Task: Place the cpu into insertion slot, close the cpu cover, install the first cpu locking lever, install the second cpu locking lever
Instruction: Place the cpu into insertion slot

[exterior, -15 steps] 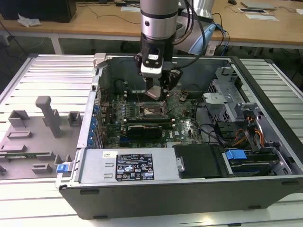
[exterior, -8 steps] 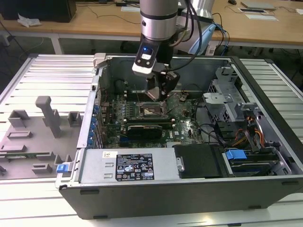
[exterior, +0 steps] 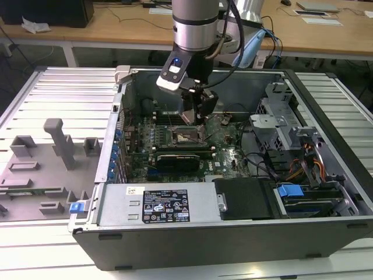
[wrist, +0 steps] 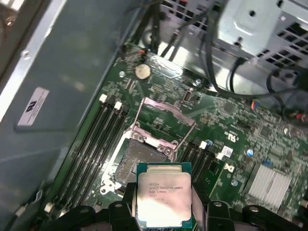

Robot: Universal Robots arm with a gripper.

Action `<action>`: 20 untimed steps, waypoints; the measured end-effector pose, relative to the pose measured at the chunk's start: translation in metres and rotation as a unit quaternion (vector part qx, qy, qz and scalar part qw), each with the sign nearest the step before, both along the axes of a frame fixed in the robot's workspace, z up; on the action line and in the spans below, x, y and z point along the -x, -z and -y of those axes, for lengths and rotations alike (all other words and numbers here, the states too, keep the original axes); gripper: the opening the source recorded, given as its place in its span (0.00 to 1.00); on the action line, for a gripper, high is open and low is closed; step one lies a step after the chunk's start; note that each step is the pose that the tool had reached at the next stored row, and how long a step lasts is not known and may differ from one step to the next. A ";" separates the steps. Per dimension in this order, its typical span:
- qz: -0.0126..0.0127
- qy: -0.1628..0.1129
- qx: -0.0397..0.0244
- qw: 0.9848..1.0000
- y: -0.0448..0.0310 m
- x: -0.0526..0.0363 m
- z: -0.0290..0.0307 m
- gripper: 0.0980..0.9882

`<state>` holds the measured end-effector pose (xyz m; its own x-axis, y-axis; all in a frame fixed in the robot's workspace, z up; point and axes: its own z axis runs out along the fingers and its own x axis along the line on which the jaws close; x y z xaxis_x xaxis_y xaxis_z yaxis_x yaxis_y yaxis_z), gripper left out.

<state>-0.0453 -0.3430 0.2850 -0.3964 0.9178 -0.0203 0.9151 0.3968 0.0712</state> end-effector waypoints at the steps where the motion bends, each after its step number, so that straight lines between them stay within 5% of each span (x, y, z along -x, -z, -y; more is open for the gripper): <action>1: 0.000 0.009 0.000 1.000 0.0002 0.0000 0.0000 0.50; 8: 0.000 0.082 0.000 0.997 0.0023 0.0000 0.0000 0.50; 12: 0.000 0.130 0.000 0.992 0.0050 0.0000 0.0000 0.50; 14: 0.000 0.162 0.000 0.987 0.0089 0.0000 0.0000 0.50; 15: 0.000 0.169 0.000 0.986 0.0109 0.0000 -0.0003 0.50; 20: 0.000 0.175 0.000 0.984 0.0174 0.0000 -0.0032 0.50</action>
<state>-0.0453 -0.3398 0.2676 -0.0550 0.9983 -0.0200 0.9959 0.0563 0.0712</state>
